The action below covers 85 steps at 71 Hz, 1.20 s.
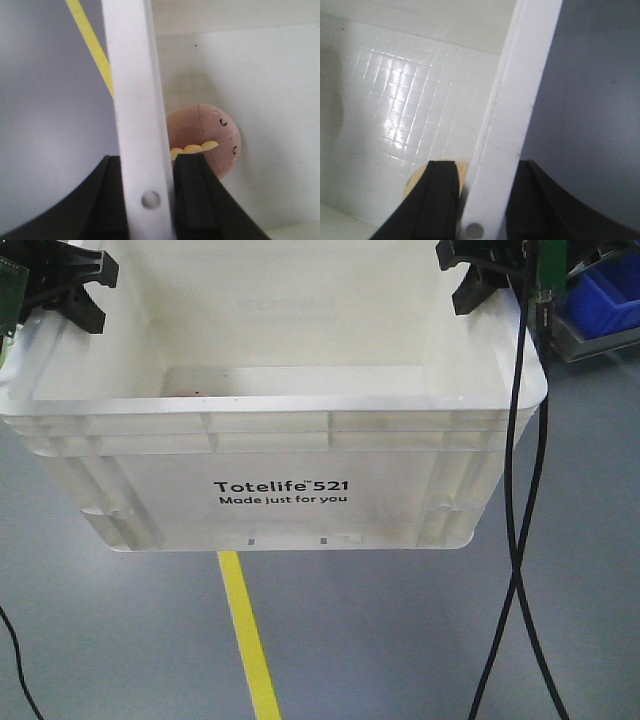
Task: Place moving items into box and shelve
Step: 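Hold the crate with both grippers while the base turns toward the blue-bin shelf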
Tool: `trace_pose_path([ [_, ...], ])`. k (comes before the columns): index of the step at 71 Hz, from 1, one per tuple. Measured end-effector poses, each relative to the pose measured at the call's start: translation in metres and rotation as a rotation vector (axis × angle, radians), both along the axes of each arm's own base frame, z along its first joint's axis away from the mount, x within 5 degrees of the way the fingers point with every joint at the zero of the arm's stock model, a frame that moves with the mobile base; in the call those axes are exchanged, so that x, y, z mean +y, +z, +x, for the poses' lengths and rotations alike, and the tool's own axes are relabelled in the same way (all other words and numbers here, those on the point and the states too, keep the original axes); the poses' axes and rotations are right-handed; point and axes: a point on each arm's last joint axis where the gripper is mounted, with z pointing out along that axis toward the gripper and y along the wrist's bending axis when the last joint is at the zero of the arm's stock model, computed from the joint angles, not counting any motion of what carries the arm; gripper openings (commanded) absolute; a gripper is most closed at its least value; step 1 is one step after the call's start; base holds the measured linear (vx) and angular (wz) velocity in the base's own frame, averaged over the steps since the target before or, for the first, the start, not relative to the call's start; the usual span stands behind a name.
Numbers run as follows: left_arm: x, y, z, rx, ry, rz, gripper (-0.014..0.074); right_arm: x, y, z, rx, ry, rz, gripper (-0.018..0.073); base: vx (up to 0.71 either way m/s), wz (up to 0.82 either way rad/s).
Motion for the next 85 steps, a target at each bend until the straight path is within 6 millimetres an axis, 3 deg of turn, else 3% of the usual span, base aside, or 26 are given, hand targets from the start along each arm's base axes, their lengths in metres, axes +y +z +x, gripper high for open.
trace_pose_path([
  [85,-0.0003,0.0002,0.0002,-0.002,-0.001,-0.004,-0.0017,-0.0007,0.0,0.0002,0.0,-0.002,-0.001,-0.0012,0.35,-0.59],
])
